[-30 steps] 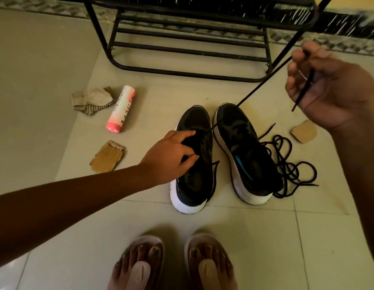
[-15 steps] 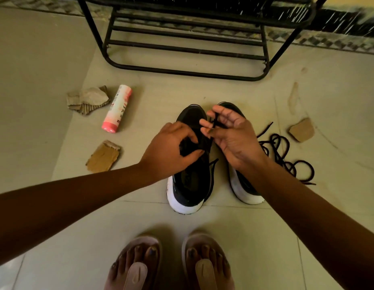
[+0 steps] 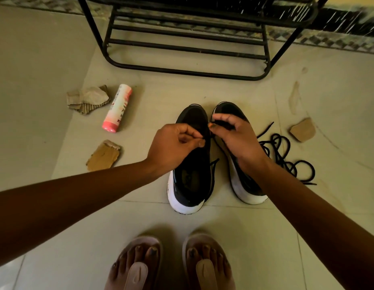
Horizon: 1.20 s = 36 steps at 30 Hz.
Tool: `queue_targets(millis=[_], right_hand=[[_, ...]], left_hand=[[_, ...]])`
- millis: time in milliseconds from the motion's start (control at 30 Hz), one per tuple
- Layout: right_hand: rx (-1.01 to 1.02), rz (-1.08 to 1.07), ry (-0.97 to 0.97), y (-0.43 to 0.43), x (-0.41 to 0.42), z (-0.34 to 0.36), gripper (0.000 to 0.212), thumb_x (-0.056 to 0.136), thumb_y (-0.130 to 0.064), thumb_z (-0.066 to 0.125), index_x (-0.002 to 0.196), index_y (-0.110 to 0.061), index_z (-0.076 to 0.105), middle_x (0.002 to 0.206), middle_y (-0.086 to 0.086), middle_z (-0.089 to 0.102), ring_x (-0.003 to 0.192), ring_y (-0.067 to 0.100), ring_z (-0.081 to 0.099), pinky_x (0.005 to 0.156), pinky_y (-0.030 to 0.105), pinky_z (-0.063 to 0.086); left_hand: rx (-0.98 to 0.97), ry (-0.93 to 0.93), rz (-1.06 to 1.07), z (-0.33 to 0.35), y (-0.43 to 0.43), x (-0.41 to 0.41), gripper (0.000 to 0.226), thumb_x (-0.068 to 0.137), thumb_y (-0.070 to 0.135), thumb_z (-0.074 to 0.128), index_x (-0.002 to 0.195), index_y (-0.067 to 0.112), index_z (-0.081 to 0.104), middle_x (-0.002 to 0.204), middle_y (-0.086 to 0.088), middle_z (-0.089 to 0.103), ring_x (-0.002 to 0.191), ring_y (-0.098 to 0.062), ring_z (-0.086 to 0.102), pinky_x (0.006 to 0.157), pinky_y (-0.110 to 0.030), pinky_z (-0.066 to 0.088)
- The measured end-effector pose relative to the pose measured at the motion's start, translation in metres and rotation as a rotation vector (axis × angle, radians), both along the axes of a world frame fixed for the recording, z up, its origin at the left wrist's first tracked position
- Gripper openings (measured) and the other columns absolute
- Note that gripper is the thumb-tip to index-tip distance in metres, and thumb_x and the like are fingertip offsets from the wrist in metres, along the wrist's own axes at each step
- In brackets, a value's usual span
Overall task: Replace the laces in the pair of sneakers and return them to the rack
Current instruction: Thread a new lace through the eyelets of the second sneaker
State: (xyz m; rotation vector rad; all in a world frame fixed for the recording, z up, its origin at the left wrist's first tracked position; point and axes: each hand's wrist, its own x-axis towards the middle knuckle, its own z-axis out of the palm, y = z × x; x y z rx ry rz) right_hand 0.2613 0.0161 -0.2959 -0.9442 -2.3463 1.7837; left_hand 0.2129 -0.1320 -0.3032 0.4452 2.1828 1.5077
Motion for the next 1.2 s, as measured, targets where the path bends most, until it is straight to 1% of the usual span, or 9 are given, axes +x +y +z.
queue_targets(millis=[33, 100, 200, 300, 467, 667, 800, 1033, 1200], right_hand=[[0.198, 0.073, -0.008, 0.001, 0.003, -0.001, 0.031, 0.085, -0.026, 0.067, 0.116, -0.028, 0.063, 0.133, 0.005, 0.046, 0.125, 0.02, 0.045, 0.108, 0.038, 0.038], [0.331, 0.173, 0.09, 0.002, 0.007, 0.0, 0.028, 0.087, -0.024, 0.065, 0.115, -0.03, 0.064, 0.138, 0.003, 0.04, 0.129, 0.016, 0.042, 0.109, 0.034, 0.036], [0.17, 0.303, 0.152, -0.001, 0.009, 0.006, 0.021, 0.087, -0.01, 0.064, 0.105, -0.02, 0.069, 0.105, 0.001, 0.069, 0.098, 0.011, 0.064, 0.092, 0.031, 0.051], [0.217, 0.322, 0.128, 0.002, 0.006, 0.006, 0.014, 0.084, -0.008, 0.068, 0.094, -0.017, 0.072, 0.085, 0.0, 0.072, 0.08, 0.01, 0.067, 0.081, 0.028, 0.055], [0.16, 0.437, 0.034, 0.008, 0.006, 0.002, 0.016, 0.08, -0.01, 0.072, 0.09, -0.022, 0.072, 0.084, -0.003, 0.072, 0.078, 0.007, 0.067, 0.079, 0.02, 0.053], [0.007, 0.396, 0.024, 0.007, 0.01, -0.003, 0.01, 0.081, -0.006, 0.07, 0.091, -0.01, 0.071, 0.083, 0.004, 0.073, 0.077, 0.009, 0.069, 0.076, 0.016, 0.052], [0.236, 0.357, 0.017, 0.015, 0.008, -0.008, 0.007, 0.085, -0.014, 0.068, 0.085, -0.02, 0.071, 0.073, -0.011, 0.067, 0.063, -0.007, 0.059, 0.063, 0.007, 0.042], [0.519, 0.551, -0.041, 0.013, 0.01, -0.016, 0.013, 0.084, -0.01, 0.063, 0.092, -0.013, 0.073, 0.084, -0.002, 0.068, 0.074, 0.006, 0.06, 0.068, 0.011, 0.044], [0.51, 0.591, -0.028, 0.01, 0.01, -0.019, 0.011, 0.085, -0.007, 0.061, 0.092, -0.009, 0.07, 0.076, -0.014, 0.054, 0.067, -0.004, 0.049, 0.064, 0.001, 0.037]], left_hand=[[-0.014, 0.036, 0.004, -0.001, -0.001, -0.002, 0.007, 0.077, 0.014, 0.075, 0.081, 0.017, 0.07, 0.077, 0.002, 0.071, 0.072, -0.006, 0.066, 0.075, -0.016, 0.052], [-0.04, 0.103, 0.007, -0.001, -0.002, -0.007, 0.006, 0.079, 0.015, 0.073, 0.081, 0.019, 0.068, 0.076, 0.008, 0.068, 0.069, 0.001, 0.061, 0.069, -0.007, 0.045], [-0.06, 0.148, -0.013, -0.003, -0.001, -0.009, 0.005, 0.08, 0.016, 0.071, 0.083, 0.02, 0.068, 0.079, 0.009, 0.065, 0.07, 0.001, 0.058, 0.071, -0.01, 0.044], [-0.058, 0.147, -0.022, -0.003, 0.0, -0.009, 0.008, 0.078, 0.016, 0.074, 0.082, 0.021, 0.068, 0.077, 0.013, 0.062, 0.07, 0.0, 0.057, 0.07, -0.011, 0.044], [-0.091, 0.149, -0.03, -0.008, -0.005, -0.01, 0.009, 0.077, 0.015, 0.075, 0.082, 0.02, 0.069, 0.077, 0.012, 0.062, 0.071, -0.001, 0.058, 0.07, -0.01, 0.044], [-0.095, 0.164, -0.042, -0.008, -0.005, -0.009, 0.009, 0.076, 0.015, 0.075, 0.084, 0.019, 0.072, 0.077, 0.017, 0.059, 0.071, 0.005, 0.057, 0.069, -0.006, 0.042], [-0.348, 0.382, -0.101, -0.013, -0.009, -0.007, 0.014, 0.077, 0.027, 0.074, 0.09, 0.026, 0.07, 0.099, 0.008, 0.061, 0.097, -0.011, 0.053, 0.085, -0.03, 0.039], [-0.622, 0.617, -0.349, -0.009, -0.007, -0.007, 0.027, 0.083, 0.038, 0.059, 0.109, 0.034, 0.067, 0.133, 0.009, 0.047, 0.124, -0.016, 0.037, 0.102, -0.036, 0.018], [-0.742, 0.69, -0.464, -0.012, -0.005, -0.009, 0.039, 0.076, 0.035, 0.062, 0.114, 0.029, 0.057, 0.137, 0.004, 0.039, 0.128, -0.021, 0.033, 0.108, -0.043, 0.015]])
